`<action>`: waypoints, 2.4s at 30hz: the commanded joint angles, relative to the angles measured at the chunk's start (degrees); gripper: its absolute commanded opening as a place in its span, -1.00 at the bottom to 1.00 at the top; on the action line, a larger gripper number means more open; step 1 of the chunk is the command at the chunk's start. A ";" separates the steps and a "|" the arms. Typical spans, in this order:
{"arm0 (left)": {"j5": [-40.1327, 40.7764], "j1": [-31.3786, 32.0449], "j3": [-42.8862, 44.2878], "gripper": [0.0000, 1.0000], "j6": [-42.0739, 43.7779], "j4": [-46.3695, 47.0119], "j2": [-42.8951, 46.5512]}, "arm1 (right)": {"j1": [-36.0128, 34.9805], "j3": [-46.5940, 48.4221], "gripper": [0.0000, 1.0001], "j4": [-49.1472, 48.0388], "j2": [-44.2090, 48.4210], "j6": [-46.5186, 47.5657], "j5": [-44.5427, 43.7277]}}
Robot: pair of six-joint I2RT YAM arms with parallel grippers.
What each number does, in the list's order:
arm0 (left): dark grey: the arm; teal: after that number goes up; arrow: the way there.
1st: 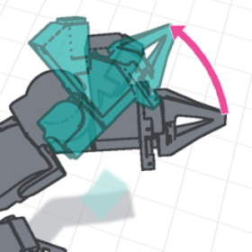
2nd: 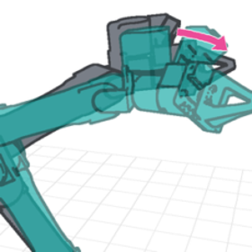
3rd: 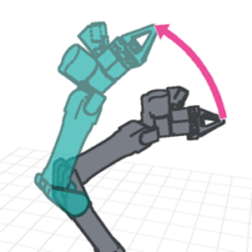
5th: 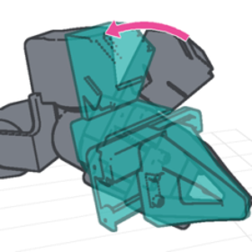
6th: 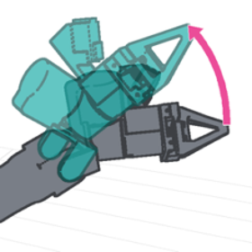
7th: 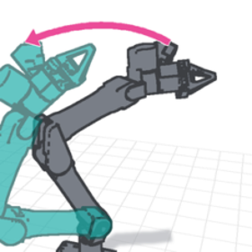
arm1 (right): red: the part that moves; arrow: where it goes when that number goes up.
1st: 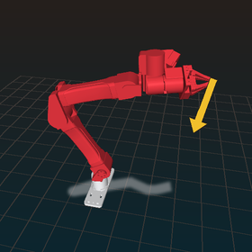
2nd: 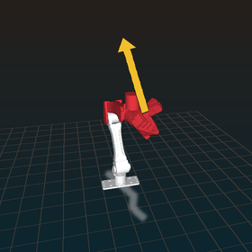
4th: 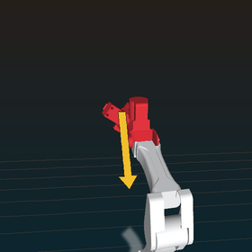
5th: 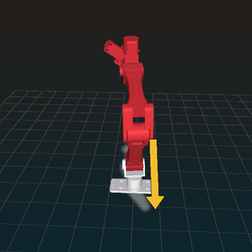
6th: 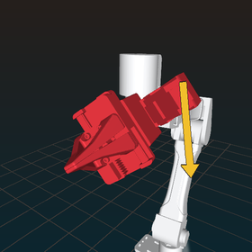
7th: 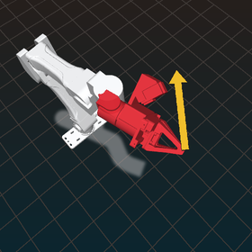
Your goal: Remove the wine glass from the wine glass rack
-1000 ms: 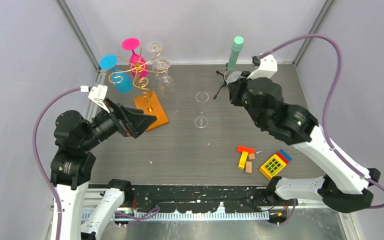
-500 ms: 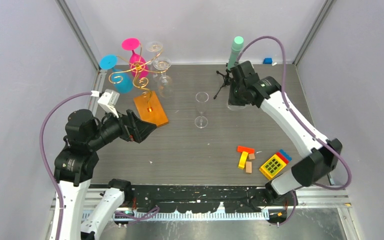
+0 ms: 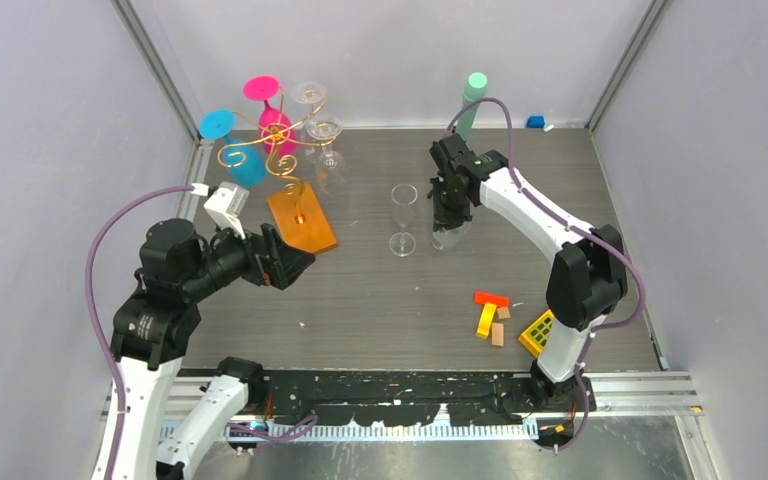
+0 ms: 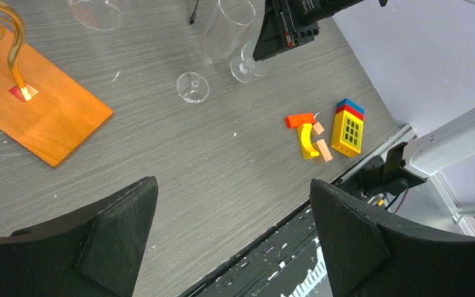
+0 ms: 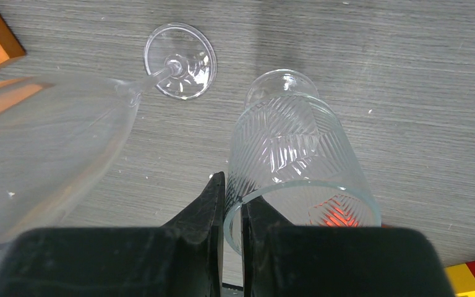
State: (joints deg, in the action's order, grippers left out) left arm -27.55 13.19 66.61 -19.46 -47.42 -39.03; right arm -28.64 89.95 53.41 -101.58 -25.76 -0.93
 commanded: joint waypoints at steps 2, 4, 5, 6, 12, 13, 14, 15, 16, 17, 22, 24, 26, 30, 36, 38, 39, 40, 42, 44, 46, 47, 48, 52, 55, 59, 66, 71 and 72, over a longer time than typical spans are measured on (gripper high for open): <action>3.20 0.69 -0.08 0.92 2.04 0.24 -0.33 | 0.33 3.56 -0.92 -2.26 -2.05 1.08 -1.03; 4.17 0.85 -0.08 0.92 2.42 0.07 -0.21 | 0.34 4.02 -0.92 -1.91 -3.22 1.14 -1.27; 4.62 0.87 -0.08 0.92 2.48 -0.07 -0.19 | 0.34 4.25 -0.91 -1.69 -3.85 1.26 -1.31; 4.95 0.87 -0.08 0.92 2.56 -0.24 -0.11 | 0.34 4.43 -0.90 -1.62 -4.18 1.29 -1.46; 5.86 0.96 0.01 0.93 3.10 -1.05 0.07 | 0.34 6.14 -0.72 -0.16 -6.41 1.50 -2.62; 6.03 0.95 0.13 0.93 3.11 -1.12 0.09 | 0.34 6.82 -0.67 0.31 -6.67 1.46 -2.99; 6.35 0.96 0.15 0.94 3.19 -1.10 0.09 | 0.34 7.17 -0.57 0.57 -6.76 1.39 -3.18; 6.93 0.96 0.19 0.94 3.20 -1.16 0.00 | 0.34 7.78 -0.48 0.82 -6.73 1.30 -3.42; 7.41 0.96 0.23 0.95 3.20 -1.30 -0.01 | 0.34 8.20 -0.44 0.89 -6.49 1.14 -3.49; 7.89 0.96 0.28 0.96 3.20 -1.36 0.00 | 0.34 8.39 -0.37 0.90 -6.38 1.10 -3.49; 9.96 0.96 0.87 0.97 3.59 -1.74 -0.09 | 0.30 10.41 -0.27 2.20 -5.43 1.15 -3.67; 11.08 0.96 1.34 0.98 3.92 -2.12 -0.22 | 0.29 11.33 -0.26 2.63 -4.60 0.96 -3.66; 12.66 0.95 1.94 0.98 4.44 -2.63 -0.23 | 0.34 12.29 -0.26 2.75 -3.23 0.65 -3.16; 16.52 0.96 3.07 0.99 5.39 -3.69 0.20 | 0.27 14.49 -0.25 2.01 0.89 -0.28 -1.28; 19.68 0.96 3.31 0.99 5.80 -3.43 1.39 | 0.22 11.39 -0.14 -14.47 11.36 -7.42 13.78; 20.61 0.96 3.35 0.99 5.63 -3.31 1.56 | 0.25 8.30 0.03 -24.55 14.40 -13.45 17.84; 21.09 0.96 3.35 0.99 5.44 -3.23 1.60 | 0.19 5.82 0.09 -32.24 15.73 -18.67 19.10; 21.58 0.96 3.35 0.99 5.22 -3.21 1.69 | 0.18 4.69 0.20 -36.41 16.03 -21.73 21.03; 22.27 0.96 3.32 0.99 4.98 -3.15 1.90 | -0.08 2.57 0.24 -45.42 15.61 -29.96 22.23; 22.61 0.96 3.15 0.99 4.90 -2.99 2.29 | -0.66 5.14 0.25 -47.79 13.05 -34.54 22.24; 23.19 0.96 2.93 0.99 4.92 -2.82 2.74 | -1.62 9.01 0.26 -47.41 8.92 -36.41 21.23; 23.86 0.96 2.91 0.99 4.88 -2.98 2.88 | -2.37 11.23 0.28 -46.94 8.05 -37.09 19.74; 24.40 0.96 2.99 0.99 4.87 -3.11 3.04 | -2.77 12.23 0.29 -46.57 6.44 -37.26 18.73; 25.41 0.96 3.39 0.99 3.50 -3.75 3.28 | -4.39 18.74 0.35 -41.29 1.82 -36.65 11.76; 23.06 0.96 3.44 0.99 2.81 -3.24 3.41 | -5.10 22.14 0.36 -39.97 -1.03 -36.56 10.22; 22.78 0.96 3.59 0.99 2.68 -3.01 3.04 | -5.53 23.76 0.37 -42.88 -4.28 -36.69 13.19; 22.24 1.05 3.63 0.99 2.12 -2.51 2.58 | -6.16 26.85 0.35 -42.44 -7.01 -34.81 15.73; 20.75 1.05 3.38 0.99 0.83 -1.90 2.34 | -6.16 27.15 0.31 -41.79 -8.25 -34.16 15.90; 20.44 1.05 3.23 0.99 0.57 -1.76 2.31 | -6.16 27.17 0.31 -41.88 -8.44 -34.09 16.30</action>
State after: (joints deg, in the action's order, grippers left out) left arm -5.04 13.93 68.23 -17.58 -51.31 -36.23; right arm -34.41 114.56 12.47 -109.16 -61.23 14.15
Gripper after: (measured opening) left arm 0.994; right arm 0.661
